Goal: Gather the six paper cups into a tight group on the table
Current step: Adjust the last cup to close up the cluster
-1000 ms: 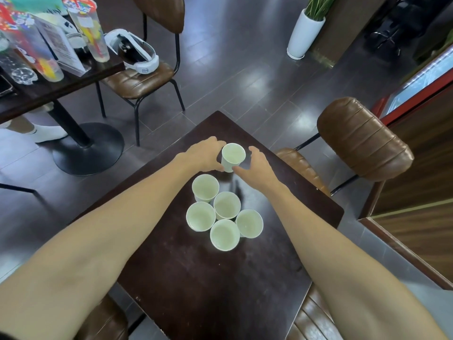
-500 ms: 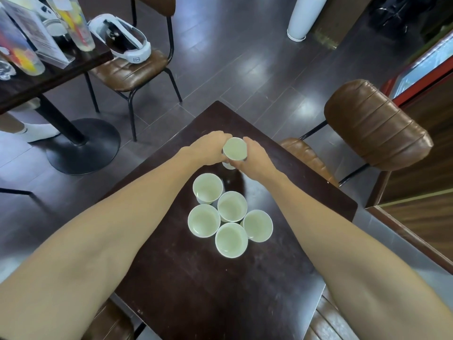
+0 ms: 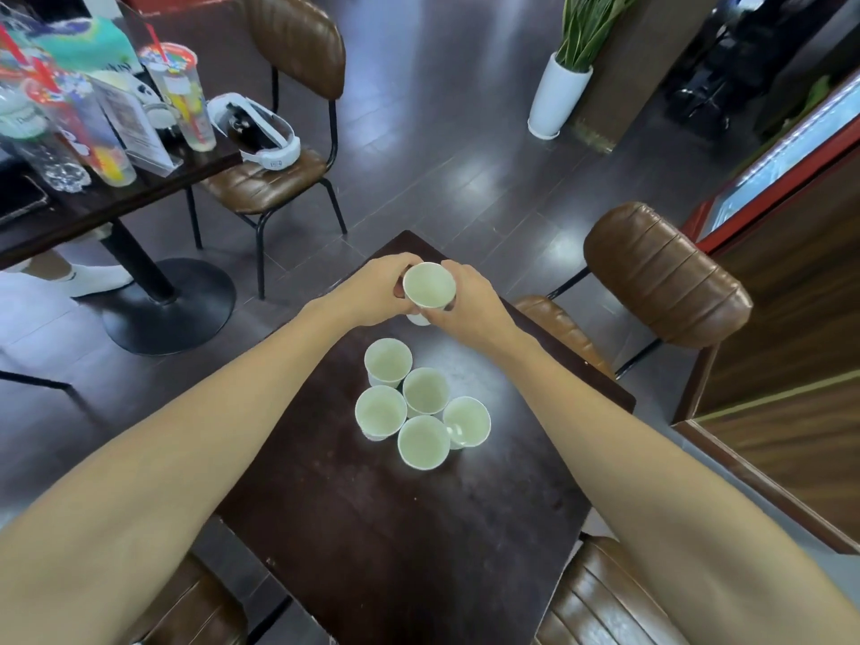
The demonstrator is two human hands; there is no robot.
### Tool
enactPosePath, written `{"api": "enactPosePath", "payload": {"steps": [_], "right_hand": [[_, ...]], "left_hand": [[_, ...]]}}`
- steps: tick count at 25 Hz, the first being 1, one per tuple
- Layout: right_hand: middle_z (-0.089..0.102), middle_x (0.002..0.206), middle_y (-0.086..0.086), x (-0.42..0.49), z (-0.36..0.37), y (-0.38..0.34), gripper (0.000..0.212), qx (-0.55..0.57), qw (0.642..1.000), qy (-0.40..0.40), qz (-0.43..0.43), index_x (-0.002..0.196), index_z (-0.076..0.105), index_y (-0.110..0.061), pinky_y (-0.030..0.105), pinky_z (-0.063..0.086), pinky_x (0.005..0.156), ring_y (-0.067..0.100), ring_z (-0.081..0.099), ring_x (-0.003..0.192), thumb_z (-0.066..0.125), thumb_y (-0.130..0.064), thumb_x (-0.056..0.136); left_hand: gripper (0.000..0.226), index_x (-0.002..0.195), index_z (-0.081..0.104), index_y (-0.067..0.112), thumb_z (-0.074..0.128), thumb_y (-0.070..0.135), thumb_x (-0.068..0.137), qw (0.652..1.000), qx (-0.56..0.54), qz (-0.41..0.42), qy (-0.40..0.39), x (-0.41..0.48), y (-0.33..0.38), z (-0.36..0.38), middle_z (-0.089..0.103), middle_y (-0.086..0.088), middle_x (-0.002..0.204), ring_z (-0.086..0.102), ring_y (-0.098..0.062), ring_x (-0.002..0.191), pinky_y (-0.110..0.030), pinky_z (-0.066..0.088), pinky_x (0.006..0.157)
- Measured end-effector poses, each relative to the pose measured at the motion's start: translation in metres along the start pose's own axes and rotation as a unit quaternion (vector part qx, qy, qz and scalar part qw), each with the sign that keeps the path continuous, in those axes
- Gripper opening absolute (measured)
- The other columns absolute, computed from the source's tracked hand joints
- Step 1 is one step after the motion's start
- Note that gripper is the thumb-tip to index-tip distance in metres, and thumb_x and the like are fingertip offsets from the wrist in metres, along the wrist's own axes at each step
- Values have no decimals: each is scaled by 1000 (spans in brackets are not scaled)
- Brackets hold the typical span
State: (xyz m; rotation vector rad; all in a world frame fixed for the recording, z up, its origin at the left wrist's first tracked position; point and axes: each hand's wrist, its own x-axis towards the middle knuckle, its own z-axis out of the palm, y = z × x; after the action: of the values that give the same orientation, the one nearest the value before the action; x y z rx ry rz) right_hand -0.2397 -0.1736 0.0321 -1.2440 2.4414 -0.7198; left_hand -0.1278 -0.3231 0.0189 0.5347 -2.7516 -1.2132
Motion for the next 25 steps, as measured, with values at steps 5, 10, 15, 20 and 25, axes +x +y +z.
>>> {"api": "enactPosePath", "payload": {"steps": [5,10,15,20,25], "right_hand": [[62,89,-2,-68,-9,-40,40,25,998,4,-50,93,53,-19,30,43,66,17,54,80,77,-47,76],[64,106,6,-148,11,-66,45,57,998,-9,-33,109,59,-12,38,49,80,22,56,96,79,-34,75],[58,123,6,-205,40,-74,62,72,997,-17,2,132,57,-14,36,48,91,23,56,109,81,-28,77],[61,119,6,-234,69,-70,58,51,998,-19,20,128,58,-15,41,52,89,23,58,107,81,-35,78],[54,122,4,-250,111,-61,58,63,996,-17,55,132,52,-16,33,50,85,19,54,104,79,-27,81]], "left_hand": [[55,130,60,24,83,26,79,1000,1,-7,5,-79,34,-18,68,7,119,66,-16,104,-34,55,90],[58,129,63,27,86,31,76,998,-33,-53,7,-167,50,-4,69,12,118,63,4,95,-8,46,67],[65,129,62,25,91,26,70,994,-84,-70,-17,-223,49,18,70,8,119,71,-11,102,-24,58,86],[72,126,62,33,93,41,61,989,-105,-85,-56,-247,29,41,72,10,112,72,-9,95,-30,60,87],[71,131,59,31,91,34,68,986,-128,-81,-66,-260,-2,69,69,12,109,69,-10,93,-21,54,79]]}}
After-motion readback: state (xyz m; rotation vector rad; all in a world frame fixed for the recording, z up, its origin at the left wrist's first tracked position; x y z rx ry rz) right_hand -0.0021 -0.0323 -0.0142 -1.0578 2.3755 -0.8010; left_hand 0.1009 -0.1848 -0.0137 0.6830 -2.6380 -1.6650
